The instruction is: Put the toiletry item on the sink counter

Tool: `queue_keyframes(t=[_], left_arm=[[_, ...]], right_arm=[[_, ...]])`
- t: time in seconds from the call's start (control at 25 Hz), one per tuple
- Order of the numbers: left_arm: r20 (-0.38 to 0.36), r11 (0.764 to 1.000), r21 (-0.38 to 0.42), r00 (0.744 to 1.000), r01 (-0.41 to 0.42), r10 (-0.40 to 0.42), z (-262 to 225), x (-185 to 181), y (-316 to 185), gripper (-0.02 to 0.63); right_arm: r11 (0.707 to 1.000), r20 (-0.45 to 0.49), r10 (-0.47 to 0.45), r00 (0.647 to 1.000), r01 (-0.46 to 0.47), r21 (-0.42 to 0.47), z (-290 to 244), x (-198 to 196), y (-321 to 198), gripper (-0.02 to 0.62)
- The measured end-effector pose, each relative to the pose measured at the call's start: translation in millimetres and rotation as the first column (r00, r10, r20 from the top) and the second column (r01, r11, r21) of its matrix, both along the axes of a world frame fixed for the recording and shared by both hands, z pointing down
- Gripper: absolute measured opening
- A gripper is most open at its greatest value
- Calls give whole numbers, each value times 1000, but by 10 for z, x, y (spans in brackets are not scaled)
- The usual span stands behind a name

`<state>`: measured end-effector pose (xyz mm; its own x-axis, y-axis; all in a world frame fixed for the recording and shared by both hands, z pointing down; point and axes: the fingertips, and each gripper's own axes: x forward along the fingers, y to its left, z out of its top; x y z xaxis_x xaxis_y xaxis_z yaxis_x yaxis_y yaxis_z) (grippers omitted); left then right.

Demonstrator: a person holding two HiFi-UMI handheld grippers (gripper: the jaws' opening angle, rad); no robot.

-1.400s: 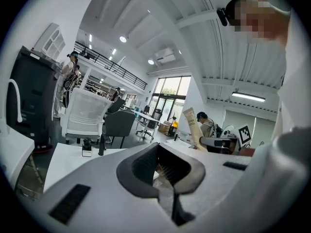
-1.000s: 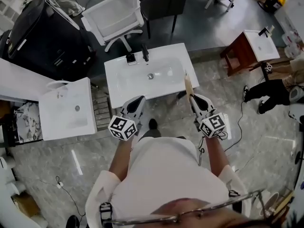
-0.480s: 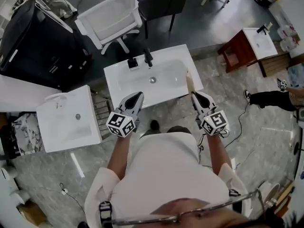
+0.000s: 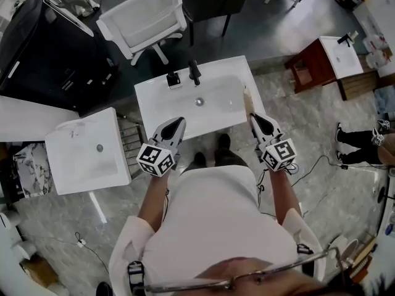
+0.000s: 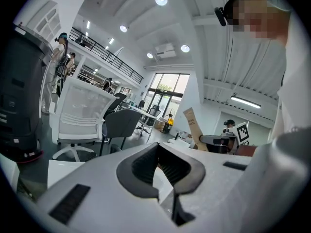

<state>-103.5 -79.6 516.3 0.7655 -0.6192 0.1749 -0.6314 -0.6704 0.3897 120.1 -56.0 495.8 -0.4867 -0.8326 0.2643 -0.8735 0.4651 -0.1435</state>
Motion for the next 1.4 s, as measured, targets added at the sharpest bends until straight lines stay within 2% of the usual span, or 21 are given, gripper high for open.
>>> queue_keyframes(t=[0.44, 0.72, 1.08, 1.4], left_arm=[[13, 994, -20, 994, 109, -109, 37, 220, -315, 3], [34, 979, -45, 980, 198, -197, 129, 423, -530, 3], [47, 951, -72, 954, 299, -297, 256, 694, -634, 3], [61, 914, -110, 920, 391, -386, 422, 817, -663, 3]], right_arm=[[993, -23, -115, 993, 114, -17, 110, 188, -580, 12], [971, -50, -236, 971, 233, -50, 293, 263, -1028, 12], [917, -107, -397, 911, 390, -85, 511, 323, -1471, 12], [843, -236, -537, 810, 521, -131, 901, 291, -1812, 12]])
